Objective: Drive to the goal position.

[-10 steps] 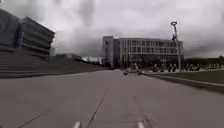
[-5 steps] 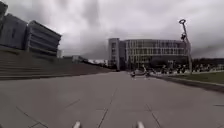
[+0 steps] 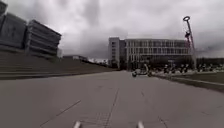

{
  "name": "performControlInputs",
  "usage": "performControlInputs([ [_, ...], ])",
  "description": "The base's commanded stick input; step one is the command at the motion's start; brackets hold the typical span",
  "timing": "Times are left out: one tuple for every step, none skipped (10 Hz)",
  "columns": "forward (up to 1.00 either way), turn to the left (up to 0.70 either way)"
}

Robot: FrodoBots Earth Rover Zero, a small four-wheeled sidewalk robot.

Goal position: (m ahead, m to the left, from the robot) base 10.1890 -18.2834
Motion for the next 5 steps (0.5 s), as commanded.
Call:
performControlInputs([
  [1.00,0.00],
  [1.00,0.00],
  [1.00,0.00],
  [1.00,0.00],
  [1.00,0.00],
])
